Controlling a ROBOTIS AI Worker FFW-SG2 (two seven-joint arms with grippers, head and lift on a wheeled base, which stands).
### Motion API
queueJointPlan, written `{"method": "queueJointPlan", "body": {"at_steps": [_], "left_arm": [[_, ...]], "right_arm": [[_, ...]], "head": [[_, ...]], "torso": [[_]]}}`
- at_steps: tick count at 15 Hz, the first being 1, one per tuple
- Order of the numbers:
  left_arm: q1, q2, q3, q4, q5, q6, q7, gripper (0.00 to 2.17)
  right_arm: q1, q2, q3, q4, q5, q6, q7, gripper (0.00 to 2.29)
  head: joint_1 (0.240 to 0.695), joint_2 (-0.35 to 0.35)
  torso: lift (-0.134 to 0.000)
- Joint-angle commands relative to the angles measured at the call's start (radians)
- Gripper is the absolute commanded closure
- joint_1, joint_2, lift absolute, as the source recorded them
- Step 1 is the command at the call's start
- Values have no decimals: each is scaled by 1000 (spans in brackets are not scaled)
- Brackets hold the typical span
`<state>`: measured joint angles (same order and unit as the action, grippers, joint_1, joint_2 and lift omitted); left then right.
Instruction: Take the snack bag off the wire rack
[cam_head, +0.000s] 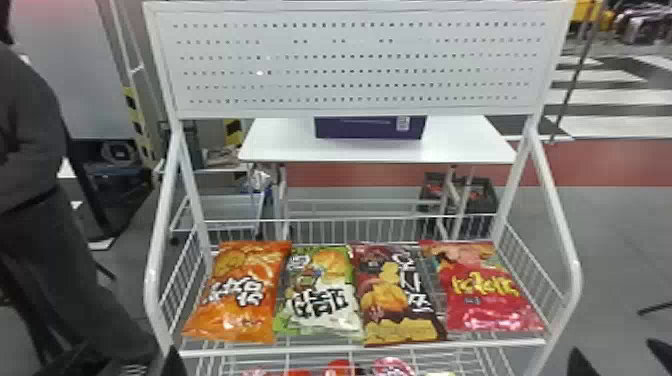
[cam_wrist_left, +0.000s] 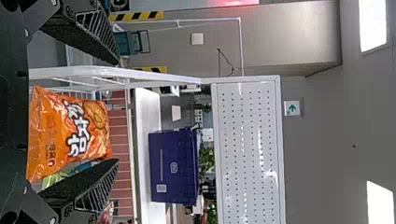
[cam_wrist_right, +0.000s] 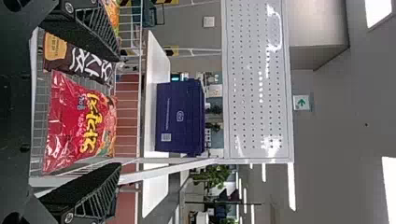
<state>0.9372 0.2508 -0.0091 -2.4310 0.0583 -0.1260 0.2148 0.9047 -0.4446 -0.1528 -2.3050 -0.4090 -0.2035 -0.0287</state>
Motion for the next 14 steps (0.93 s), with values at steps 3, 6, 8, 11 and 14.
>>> {"method": "queueJointPlan", "body": {"at_steps": [3,6,8,11,14], "left_arm": [[5,-5,-14,-5,-14,3,0,147],[0,-5,-31,-7,-25,3,-2,147],[-5,-2,-37,-5,-28,9,-2,147],[-14,1,-37,7,-28,21,-2,147],[-28,5,-37,21,-23,30,-2,147]], "right_arm": [[-113,1,27,36,-5,175,1,90],[-325,18,85,115,-20,378,6,90],[-464,49,122,197,-27,470,18,90],[-639,64,203,351,-8,510,29,93],[-768,81,256,498,15,507,29,100]], "head": [[499,0],[499,0],[499,0],[499,0],[499,0]], "torso": [[0],[0],[0],[0],[0]]}}
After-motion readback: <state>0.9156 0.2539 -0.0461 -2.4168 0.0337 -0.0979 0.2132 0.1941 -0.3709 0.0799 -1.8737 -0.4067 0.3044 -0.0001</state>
